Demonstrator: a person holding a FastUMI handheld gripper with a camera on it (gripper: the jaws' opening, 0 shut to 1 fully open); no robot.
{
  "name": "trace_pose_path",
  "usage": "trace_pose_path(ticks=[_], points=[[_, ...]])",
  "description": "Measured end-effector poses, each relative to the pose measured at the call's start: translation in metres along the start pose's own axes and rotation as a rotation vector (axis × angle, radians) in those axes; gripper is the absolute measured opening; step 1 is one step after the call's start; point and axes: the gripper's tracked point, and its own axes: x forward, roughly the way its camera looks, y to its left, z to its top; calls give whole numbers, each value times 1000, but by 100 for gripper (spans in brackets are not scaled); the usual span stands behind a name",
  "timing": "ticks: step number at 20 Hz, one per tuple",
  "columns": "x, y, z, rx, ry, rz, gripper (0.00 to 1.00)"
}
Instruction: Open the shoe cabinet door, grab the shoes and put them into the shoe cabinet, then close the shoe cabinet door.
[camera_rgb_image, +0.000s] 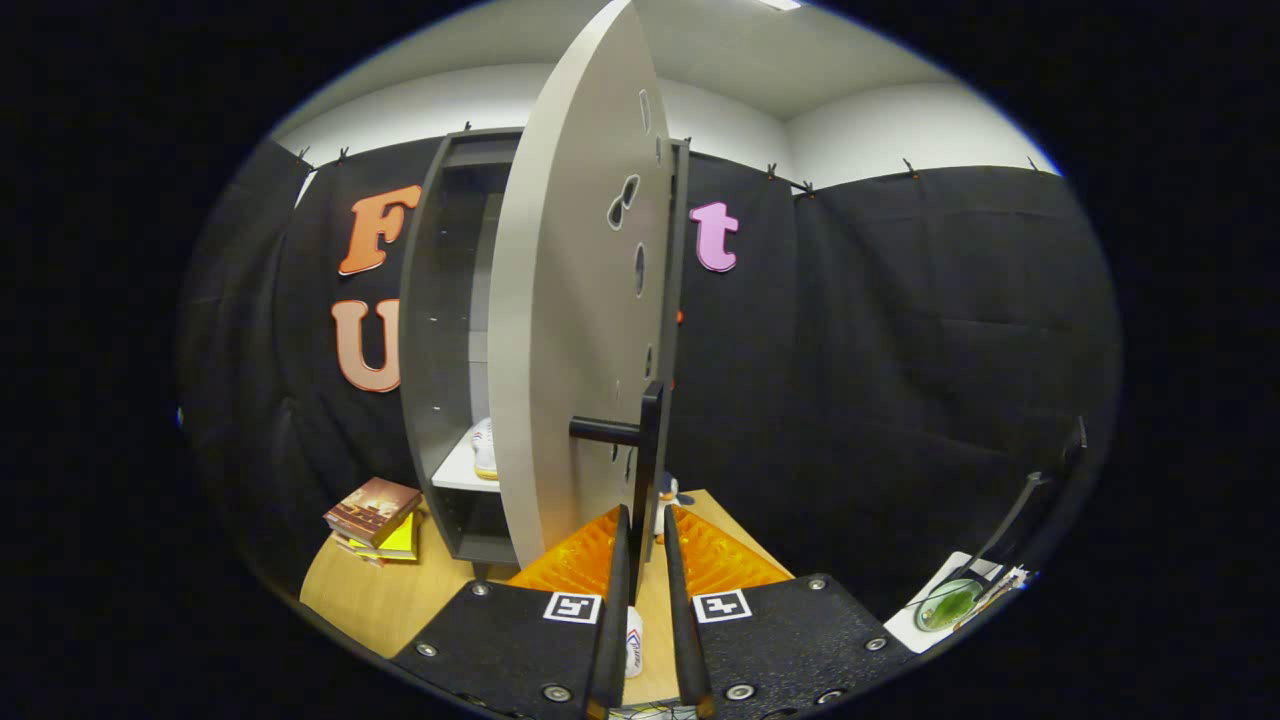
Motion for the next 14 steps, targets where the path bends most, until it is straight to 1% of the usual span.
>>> trace_pose_path(ticks=[1, 2, 3, 4, 6, 7, 9, 10, 12, 14], points=[[2, -12, -2, -6, -3, -17, 16], [1, -15, -5, 25, 7, -7, 13], [0, -19, -1, 74, 5, 3, 7], [2, -27, -5, 99, 14, 2, 6], [1, -42, -7, 120, 15, -11, 10], [-2, -53, -7, 107, 5, -36, 12], [-7, -81, -4, 64, -16, -118, 13], [-13, -88, -2, 58, -15, -136, 13], [-29, -87, 6, 74, -26, -134, 12], [-41, -89, 12, 59, -38, -160, 13]])
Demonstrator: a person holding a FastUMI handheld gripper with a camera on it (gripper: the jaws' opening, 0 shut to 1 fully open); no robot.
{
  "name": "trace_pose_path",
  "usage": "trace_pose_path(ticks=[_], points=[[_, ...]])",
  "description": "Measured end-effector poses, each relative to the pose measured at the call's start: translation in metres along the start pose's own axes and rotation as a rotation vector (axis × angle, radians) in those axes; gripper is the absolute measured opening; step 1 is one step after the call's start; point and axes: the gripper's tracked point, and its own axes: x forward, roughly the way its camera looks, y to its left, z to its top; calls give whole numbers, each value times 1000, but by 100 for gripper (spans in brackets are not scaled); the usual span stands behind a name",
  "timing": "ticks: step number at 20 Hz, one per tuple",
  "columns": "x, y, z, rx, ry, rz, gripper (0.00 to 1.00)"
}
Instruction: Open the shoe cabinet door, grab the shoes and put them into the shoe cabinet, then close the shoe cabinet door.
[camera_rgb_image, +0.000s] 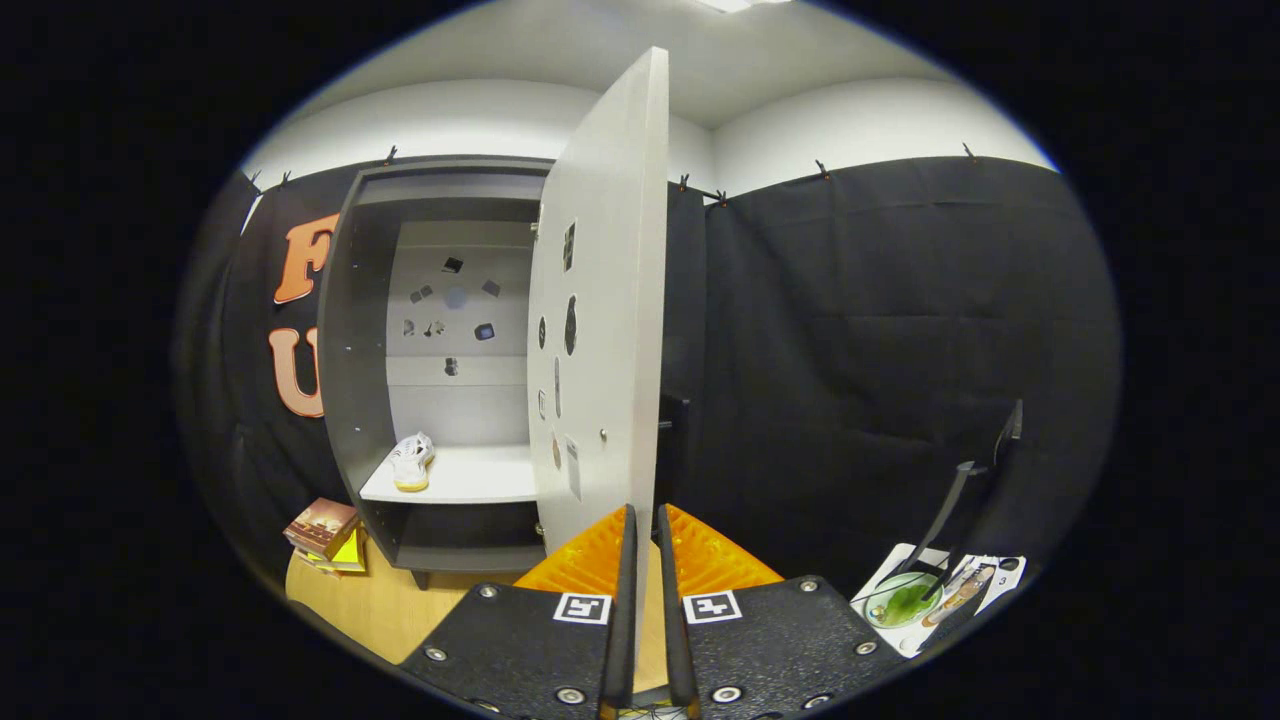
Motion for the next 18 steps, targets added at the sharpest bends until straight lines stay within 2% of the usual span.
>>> trace_pose_path(ticks=[2, 4, 8, 10, 11, 14, 16, 18], points=[[-13, 5, 14, -3, -22, -5, 14], [-26, 20, 27, 8, -46, 17, 27], [-44, 64, 28, 6, -48, 105, 66], [-46, 94, 18, -4, -37, 162, 76], [-45, 109, 10, -8, -27, 188, 81], [-33, 159, -35, -8, 44, 270, 85], [-18, 188, -76, -31, 83, 317, 88], [6, 204, -132, -106, 130, 324, 92]])
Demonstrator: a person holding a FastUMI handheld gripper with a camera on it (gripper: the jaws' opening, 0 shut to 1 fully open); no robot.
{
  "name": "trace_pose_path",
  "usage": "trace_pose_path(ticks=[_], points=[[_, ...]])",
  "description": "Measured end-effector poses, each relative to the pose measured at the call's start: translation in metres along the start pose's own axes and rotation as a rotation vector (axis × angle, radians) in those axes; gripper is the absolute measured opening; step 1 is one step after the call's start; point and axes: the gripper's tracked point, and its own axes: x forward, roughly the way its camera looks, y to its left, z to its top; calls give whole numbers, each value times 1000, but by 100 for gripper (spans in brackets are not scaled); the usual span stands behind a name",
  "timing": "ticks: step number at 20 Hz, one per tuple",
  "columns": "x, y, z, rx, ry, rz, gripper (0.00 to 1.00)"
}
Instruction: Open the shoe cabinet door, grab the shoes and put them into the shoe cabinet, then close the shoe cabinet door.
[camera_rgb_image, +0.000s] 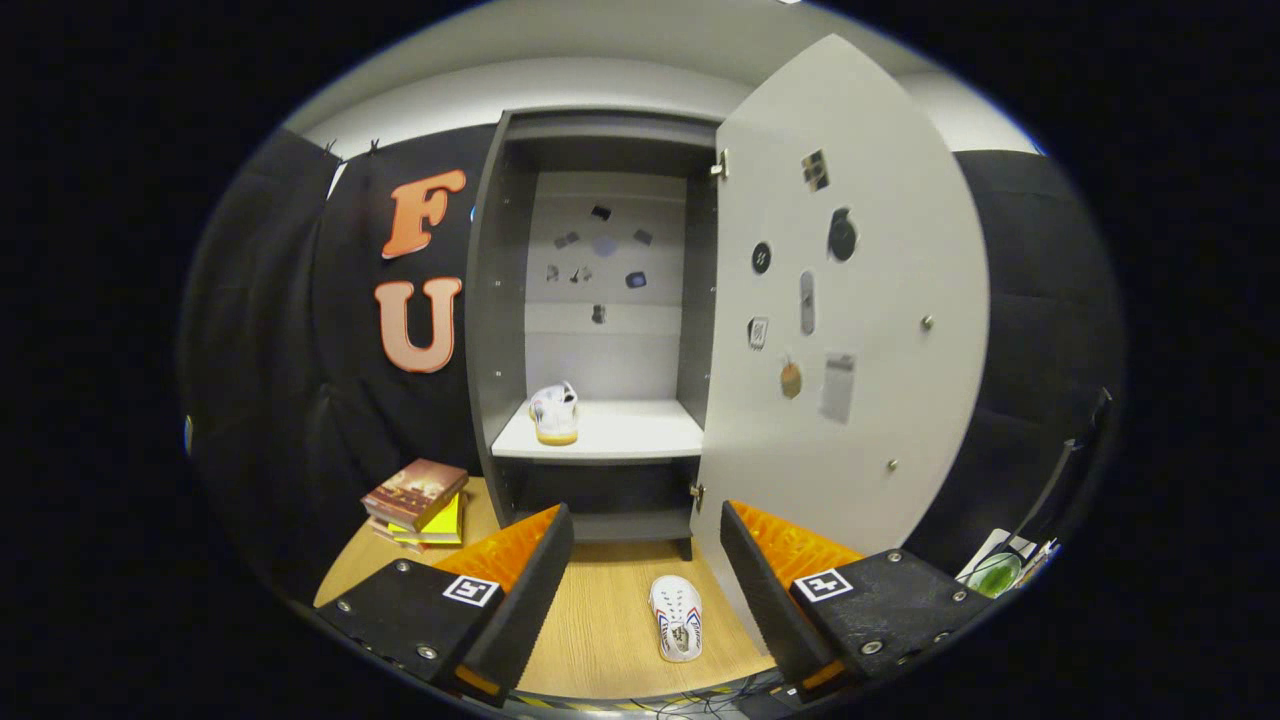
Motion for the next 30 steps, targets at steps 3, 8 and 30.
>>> trace_pose_path(ticks=[3, 8, 30], points=[[44, 11, -92, -64, 161, 27, 93], [97, 3, -213, -37, 369, 20, 93], [173, -21, -311, -166, 467, -50, 40]])
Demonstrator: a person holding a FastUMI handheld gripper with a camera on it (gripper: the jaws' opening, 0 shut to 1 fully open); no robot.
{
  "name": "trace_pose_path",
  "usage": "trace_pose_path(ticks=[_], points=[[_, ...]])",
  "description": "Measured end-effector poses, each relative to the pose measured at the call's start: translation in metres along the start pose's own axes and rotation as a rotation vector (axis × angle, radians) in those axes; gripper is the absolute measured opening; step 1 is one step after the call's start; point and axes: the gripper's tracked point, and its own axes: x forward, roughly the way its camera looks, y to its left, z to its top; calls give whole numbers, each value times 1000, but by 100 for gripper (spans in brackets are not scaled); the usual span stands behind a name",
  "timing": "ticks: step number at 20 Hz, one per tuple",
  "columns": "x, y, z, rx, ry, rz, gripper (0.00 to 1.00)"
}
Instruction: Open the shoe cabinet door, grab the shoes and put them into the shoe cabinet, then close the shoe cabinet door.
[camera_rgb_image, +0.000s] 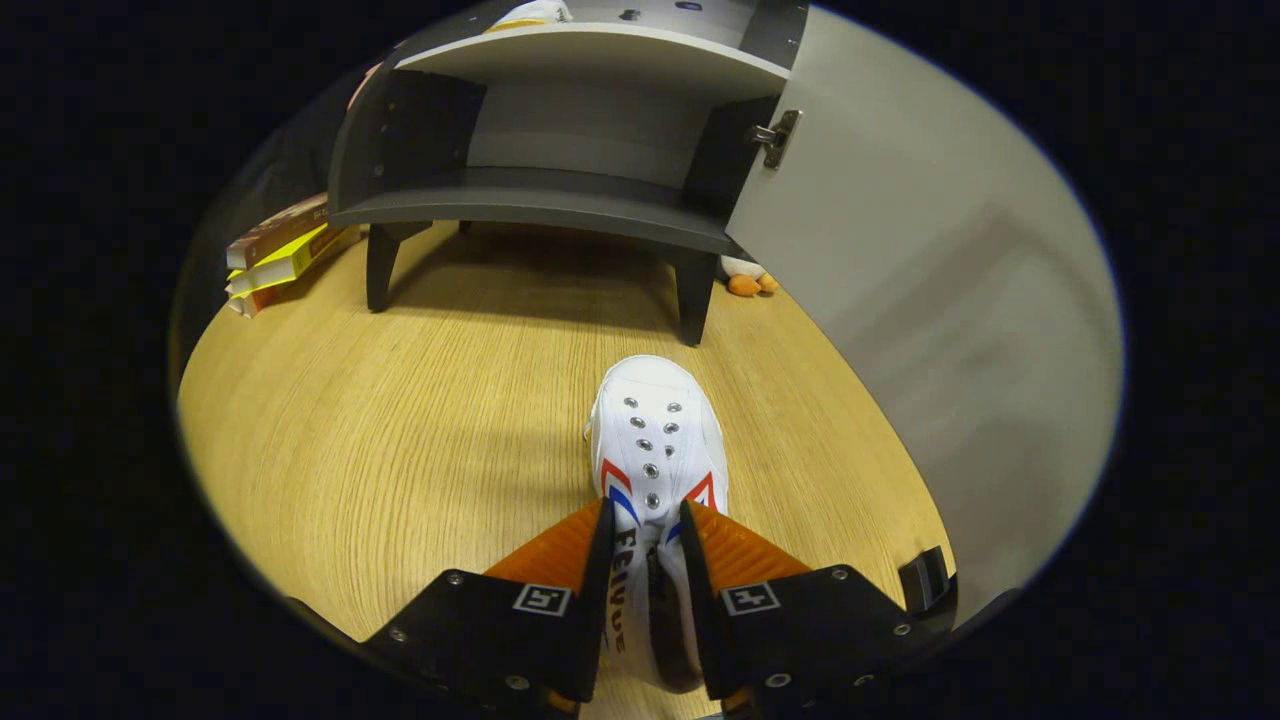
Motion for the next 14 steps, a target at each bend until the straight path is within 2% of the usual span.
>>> trace_pose_path(ticks=[2, 3, 5, 10, 14], points=[[-1, 2, 2, 2, -13, -12, 30], [2, 12, 10, 32, -24, 13, 18], [-1, 13, 3, -4, -11, 14, 0], [-21, 17, 21, 112, -29, 86, 0], [-46, 19, 40, 131, -64, 114, 0]])
